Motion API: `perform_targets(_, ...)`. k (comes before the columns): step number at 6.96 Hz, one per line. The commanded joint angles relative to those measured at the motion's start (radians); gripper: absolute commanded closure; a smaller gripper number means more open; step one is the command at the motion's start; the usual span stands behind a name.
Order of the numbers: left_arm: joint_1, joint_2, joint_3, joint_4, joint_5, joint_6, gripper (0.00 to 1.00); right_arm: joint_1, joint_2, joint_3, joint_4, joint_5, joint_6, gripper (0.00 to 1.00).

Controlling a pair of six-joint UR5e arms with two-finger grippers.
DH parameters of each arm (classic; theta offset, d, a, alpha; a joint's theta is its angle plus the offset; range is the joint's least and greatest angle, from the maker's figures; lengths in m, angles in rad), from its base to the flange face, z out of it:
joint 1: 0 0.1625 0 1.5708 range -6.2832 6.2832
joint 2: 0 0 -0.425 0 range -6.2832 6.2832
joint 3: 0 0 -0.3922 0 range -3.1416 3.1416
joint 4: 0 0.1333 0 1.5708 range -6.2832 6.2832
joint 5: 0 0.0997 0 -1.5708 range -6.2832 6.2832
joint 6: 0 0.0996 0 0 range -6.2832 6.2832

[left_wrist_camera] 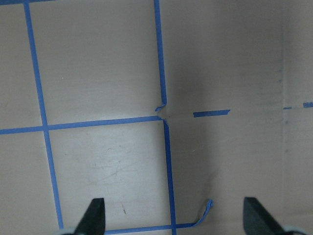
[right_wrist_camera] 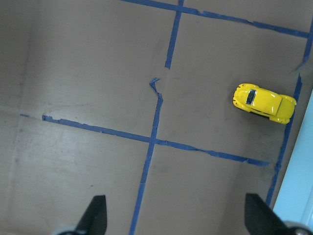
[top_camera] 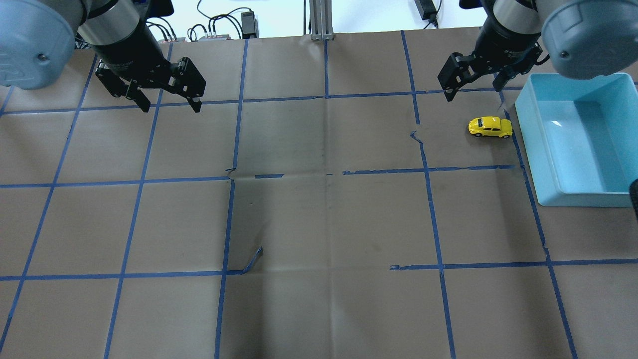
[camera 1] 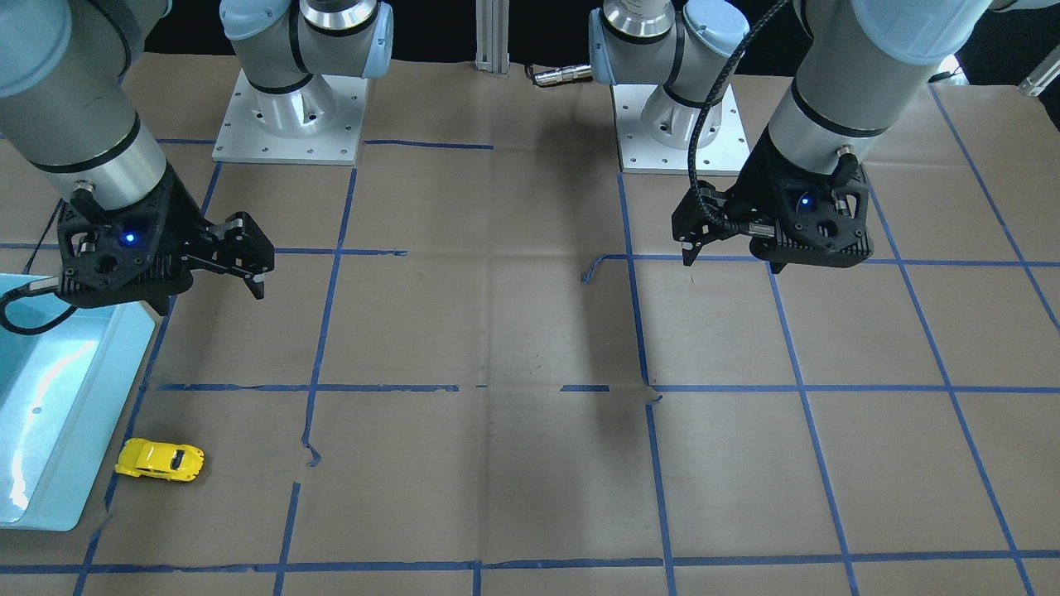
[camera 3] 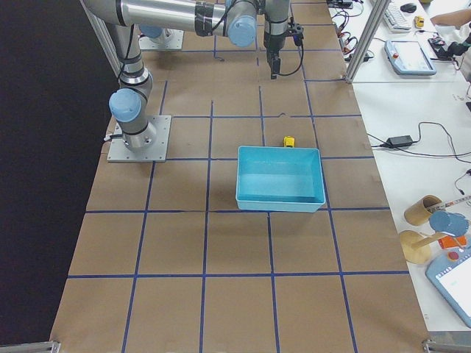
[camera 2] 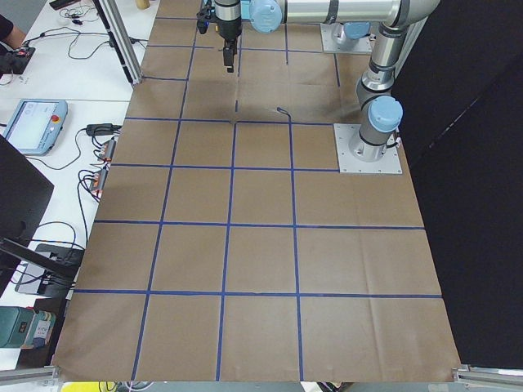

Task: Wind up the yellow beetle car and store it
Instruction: 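Move the right gripper above the car near the blue bin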

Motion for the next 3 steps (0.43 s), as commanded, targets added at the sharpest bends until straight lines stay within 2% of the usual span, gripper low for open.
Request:
perform_targets(1,0.000,0.005,-0.001,0.000,-0.005,0.003,0.00,-0.022,-0.001,0.003,-0.004,-0.002,-0.376,0.00)
perform_targets(3,0.000,0.007,-0.001,0.002,-0.009,0.009,0.00,-0.030,0.070,0.002,-0.029,-0.013,-0.697,0.00)
